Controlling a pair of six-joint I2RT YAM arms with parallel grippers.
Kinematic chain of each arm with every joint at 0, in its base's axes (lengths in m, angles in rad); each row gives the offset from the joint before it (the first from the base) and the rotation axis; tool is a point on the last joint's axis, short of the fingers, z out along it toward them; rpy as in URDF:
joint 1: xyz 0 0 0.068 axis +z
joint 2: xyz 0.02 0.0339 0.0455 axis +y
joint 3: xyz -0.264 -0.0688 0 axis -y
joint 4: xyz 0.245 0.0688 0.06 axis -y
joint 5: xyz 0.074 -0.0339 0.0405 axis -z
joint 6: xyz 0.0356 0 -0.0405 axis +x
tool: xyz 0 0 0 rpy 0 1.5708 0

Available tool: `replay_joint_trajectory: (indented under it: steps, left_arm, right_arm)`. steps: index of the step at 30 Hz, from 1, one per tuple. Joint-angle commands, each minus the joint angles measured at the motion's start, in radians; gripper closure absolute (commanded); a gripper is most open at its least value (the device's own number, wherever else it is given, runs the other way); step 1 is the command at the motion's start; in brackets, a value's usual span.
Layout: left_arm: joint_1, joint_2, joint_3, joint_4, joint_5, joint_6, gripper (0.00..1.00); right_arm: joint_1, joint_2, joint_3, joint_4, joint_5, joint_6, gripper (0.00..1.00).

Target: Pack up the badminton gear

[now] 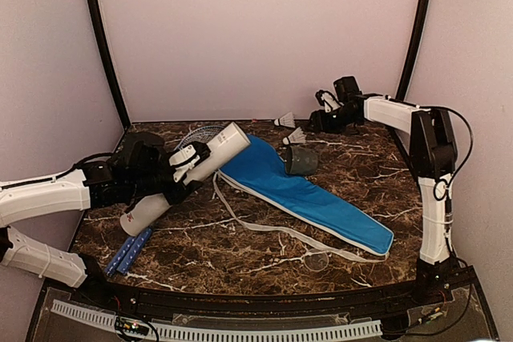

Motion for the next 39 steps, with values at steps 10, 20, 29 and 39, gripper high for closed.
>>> replay_joint_trajectory:
  steps: [10,20,29,39]
  left_arm:
    - [0.002,0.037,0.011,0.053,0.066,0.017,0.42]
    - [0.002,0.047,0.014,0.049,0.073,0.017,0.42]
    - [0.002,0.045,0.015,0.047,0.076,0.017,0.42]
    - [0.002,0.045,0.016,0.044,0.079,0.019,0.42]
  right_arm:
    - [-0.048,0.280,0.338,-0.038,-0.245,-0.058,0.42]
    - [-0.049,0.358,0.385,0.007,-0.297,-0.028,0.55]
    - [-0.048,0.382,0.393,0.066,-0.328,-0.003,0.63]
    - [-0.048,0.412,0.416,0.077,-0.345,0.005,0.76]
